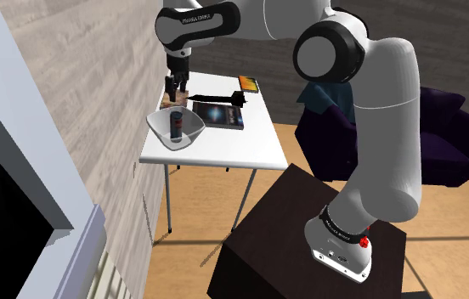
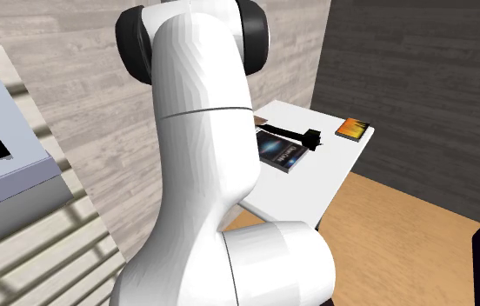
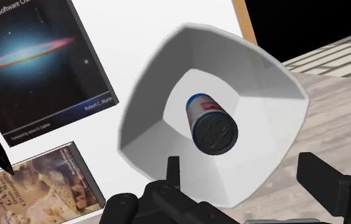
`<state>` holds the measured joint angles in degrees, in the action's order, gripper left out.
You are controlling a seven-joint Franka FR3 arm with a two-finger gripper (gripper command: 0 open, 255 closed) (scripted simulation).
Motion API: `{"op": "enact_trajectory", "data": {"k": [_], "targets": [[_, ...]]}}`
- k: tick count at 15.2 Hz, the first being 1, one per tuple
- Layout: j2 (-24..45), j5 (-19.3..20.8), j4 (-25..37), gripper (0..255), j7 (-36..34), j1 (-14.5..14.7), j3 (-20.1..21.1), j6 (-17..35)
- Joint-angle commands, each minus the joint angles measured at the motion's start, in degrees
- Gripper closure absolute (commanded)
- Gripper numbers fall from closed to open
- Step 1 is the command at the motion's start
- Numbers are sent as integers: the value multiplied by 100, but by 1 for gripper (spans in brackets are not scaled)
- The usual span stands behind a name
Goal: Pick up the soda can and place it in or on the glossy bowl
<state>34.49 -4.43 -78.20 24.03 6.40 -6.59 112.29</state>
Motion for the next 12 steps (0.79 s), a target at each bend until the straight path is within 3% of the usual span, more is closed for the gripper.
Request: {"op": "enact_trajectory", "data": {"k": [1,3,7,12], "targets": [[0,0,0,0,0,0,0,0],[0,0,0,0,0,0,0,0],[-143,23,504,0,-20,-13,-14,-645],[-143,23,504,0,-20,-13,-14,-645]]}}
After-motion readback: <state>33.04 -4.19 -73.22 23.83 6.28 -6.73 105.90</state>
